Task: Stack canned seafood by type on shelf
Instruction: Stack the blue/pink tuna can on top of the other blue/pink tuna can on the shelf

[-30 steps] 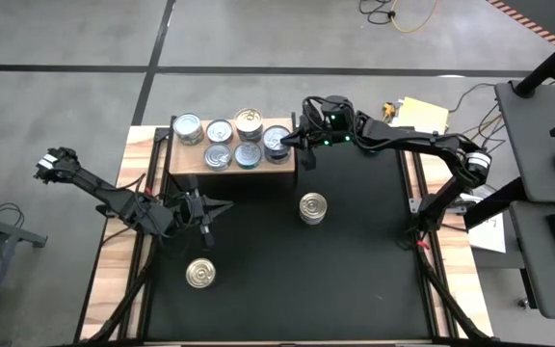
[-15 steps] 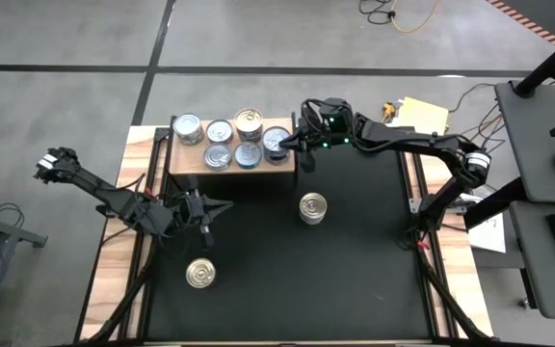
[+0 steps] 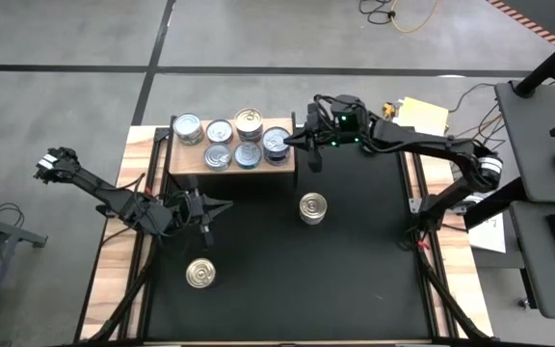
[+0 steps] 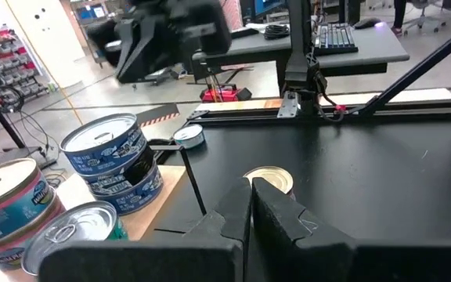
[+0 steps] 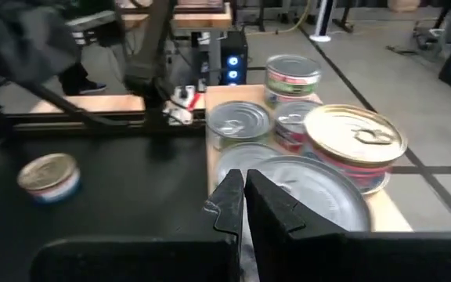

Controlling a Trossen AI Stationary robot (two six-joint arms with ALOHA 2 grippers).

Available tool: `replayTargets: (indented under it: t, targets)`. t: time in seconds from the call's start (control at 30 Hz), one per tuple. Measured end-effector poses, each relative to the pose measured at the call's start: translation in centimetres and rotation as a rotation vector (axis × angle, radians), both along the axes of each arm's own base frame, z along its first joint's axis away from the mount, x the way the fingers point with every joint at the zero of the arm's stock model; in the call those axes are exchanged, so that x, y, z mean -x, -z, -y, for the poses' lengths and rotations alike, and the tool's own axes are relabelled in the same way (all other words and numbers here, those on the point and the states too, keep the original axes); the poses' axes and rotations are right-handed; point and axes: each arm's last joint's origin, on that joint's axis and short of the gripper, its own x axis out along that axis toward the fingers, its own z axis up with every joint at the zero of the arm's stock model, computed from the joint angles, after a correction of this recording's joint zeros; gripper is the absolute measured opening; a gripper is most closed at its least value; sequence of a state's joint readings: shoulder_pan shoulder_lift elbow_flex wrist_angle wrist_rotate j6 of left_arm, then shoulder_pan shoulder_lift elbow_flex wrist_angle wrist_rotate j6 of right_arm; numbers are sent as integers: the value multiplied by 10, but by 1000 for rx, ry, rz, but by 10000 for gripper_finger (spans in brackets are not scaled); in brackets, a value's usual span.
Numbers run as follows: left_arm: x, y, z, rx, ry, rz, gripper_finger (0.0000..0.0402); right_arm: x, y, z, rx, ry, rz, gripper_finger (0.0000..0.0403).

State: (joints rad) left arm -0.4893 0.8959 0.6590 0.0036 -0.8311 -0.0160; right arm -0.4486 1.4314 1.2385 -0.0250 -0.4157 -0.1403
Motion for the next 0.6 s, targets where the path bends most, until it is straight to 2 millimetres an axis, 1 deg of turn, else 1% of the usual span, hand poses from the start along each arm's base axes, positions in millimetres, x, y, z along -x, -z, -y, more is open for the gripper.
replayTargets:
  t: [0.13, 0.23, 0.3, 0.43, 0.5, 0.6]
  targets:
    - [0, 0, 0, 47, -6, 16, 0, 7, -10, -22, -21, -26, -28, 9]
    - [0, 1, 0, 89, -12, 27, 0, 12, -12, -43, -21, 23, -101, 9]
    - [0, 1, 0, 117, -7, 30, 0, 15, -11, -58, -13, 74, -163, 9]
    - [-1, 2, 3, 200, 70, 29, 0, 25, -8, -91, -15, 120, -265, 9]
    - [-1, 3, 5, 255, 128, 20, 0, 29, -3, -106, -36, 106, -305, 9]
    - [-1, 4, 7, 332, 203, 7, 0, 33, 9, -129, -80, 55, -342, 9]
